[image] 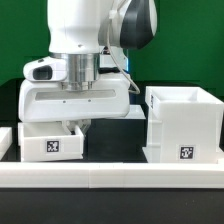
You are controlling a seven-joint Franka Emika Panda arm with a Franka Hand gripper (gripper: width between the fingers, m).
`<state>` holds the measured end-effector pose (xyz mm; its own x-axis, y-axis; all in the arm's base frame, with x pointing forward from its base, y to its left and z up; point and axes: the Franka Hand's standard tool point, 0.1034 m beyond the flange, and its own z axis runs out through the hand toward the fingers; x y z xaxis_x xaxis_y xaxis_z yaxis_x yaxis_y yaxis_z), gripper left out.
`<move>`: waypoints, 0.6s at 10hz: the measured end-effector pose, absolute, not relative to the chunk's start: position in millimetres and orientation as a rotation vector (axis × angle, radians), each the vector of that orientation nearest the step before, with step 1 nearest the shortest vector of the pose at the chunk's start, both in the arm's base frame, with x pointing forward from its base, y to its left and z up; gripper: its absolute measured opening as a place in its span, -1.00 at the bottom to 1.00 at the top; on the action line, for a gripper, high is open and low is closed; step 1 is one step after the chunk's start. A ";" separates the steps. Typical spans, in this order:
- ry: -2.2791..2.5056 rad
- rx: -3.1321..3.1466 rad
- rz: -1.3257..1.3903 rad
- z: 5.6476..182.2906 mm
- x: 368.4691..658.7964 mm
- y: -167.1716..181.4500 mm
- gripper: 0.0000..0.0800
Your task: Assemble drawer
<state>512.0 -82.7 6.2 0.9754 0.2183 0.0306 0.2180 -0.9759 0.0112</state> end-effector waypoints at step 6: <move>0.588 3.084 0.053 31.5 512.5 -79.4 -0.90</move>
Offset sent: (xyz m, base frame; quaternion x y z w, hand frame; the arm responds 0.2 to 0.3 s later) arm -0.0086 -0.0029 0.0296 -0.0280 0.0045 -0.0988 0.9947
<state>512.5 -79.4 31.5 0.9293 0.3678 0.0331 0.3677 -0.9299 0.0080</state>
